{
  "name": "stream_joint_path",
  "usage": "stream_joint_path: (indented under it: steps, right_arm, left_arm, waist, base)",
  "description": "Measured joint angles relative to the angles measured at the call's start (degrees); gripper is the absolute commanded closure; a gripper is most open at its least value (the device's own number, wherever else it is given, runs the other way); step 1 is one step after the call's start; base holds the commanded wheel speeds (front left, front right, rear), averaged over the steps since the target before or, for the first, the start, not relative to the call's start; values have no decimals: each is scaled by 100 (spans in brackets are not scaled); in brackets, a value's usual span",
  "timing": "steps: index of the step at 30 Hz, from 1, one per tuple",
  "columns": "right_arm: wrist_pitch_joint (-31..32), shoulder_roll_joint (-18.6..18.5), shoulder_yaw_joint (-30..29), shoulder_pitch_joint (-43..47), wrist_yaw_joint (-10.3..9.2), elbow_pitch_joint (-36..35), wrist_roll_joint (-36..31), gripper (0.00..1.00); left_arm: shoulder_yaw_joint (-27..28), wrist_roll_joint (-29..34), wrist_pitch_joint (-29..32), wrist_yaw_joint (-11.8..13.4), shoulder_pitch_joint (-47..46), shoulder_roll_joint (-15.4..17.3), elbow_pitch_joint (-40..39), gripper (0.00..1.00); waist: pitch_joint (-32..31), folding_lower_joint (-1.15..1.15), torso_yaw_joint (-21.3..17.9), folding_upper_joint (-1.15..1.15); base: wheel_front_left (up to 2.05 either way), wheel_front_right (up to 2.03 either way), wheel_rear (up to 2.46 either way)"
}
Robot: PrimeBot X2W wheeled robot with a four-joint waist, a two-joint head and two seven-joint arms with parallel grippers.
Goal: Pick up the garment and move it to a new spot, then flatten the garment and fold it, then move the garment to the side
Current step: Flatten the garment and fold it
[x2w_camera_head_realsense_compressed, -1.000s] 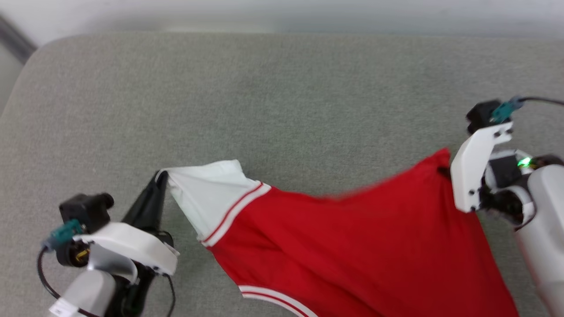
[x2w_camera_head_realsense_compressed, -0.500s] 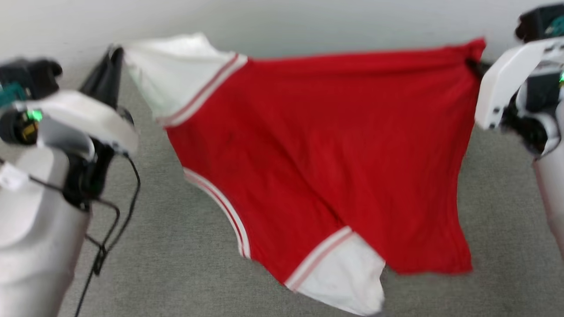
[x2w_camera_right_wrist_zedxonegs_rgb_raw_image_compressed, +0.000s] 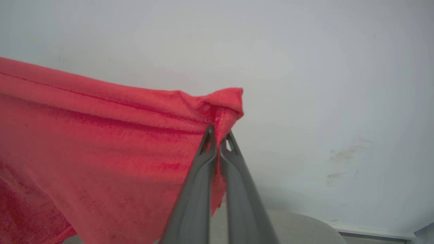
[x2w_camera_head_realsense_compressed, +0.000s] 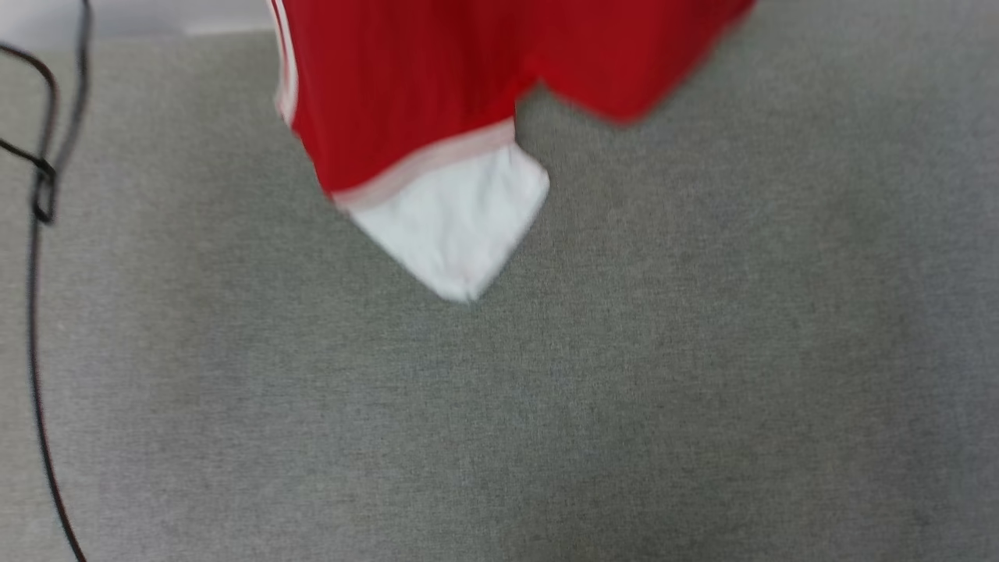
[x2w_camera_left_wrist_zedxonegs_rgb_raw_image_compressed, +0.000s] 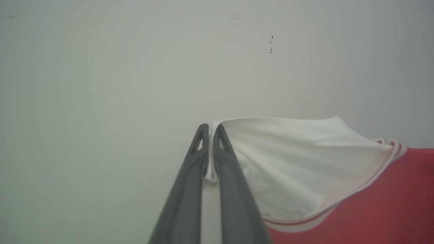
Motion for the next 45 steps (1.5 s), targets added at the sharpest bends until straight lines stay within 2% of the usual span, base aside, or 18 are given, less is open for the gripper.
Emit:
stream_joint_path:
  steps: [10, 17, 22, 26, 31, 37, 43, 45]
  right_arm:
    - [-145, 169, -98, -1154, 1, -107, -372, 100]
    - [-336, 339, -78, -1274, 0, 166, -457, 100]
    - [-390, 315, 44, -1291, 0, 386, -470, 100]
    - [-431, 254, 274, -1064, 0, 476, -308, 100]
    - [-527, 134, 676, -136, 0, 526, 57, 100]
    - [-742, -40, 959, 1394, 1, 311, 695, 100]
    - [-911, -213, 982, 3088, 11, 63, 1188, 100]
    - [-933, -265, 978, 3580, 12, -78, 1326, 100]
  left_arm:
    - [26, 153, -158, -186, -1407, 339, 453, 100]
    - [-80, 48, -227, -311, -1507, 267, 984, 100]
    - [-298, -57, -181, -381, -1345, 178, 1346, 100]
    - [-399, -276, -224, -397, -967, 156, 1475, 100]
    - [-631, -667, -357, -401, 10, 190, 1316, 100]
    - [-684, -1172, -597, -403, 1546, 296, 1013, 100]
    - [-471, -1551, -769, -410, 3331, 190, 647, 100]
    - [-381, -1603, -790, -342, 3904, 198, 452, 100]
  waist:
    - [1003, 0, -77, 0]
    - [1567, 1, -46, 0]
    - [1763, 1, 60, 0]
    - [1690, 0, 91, 0]
    - [1376, 0, 82, 0]
    - [838, 0, 97, 0]
    - [177, -1, 154, 0]
    - [-48, -1, 183, 0]
  base:
    - [0, 0, 0]
    - [0, 0, 0]
    - [0, 0, 0]
    - [0, 0, 0]
    - [0, 0, 0]
    - [0, 0, 0]
    - [0, 0, 0]
    - [0, 0, 0]
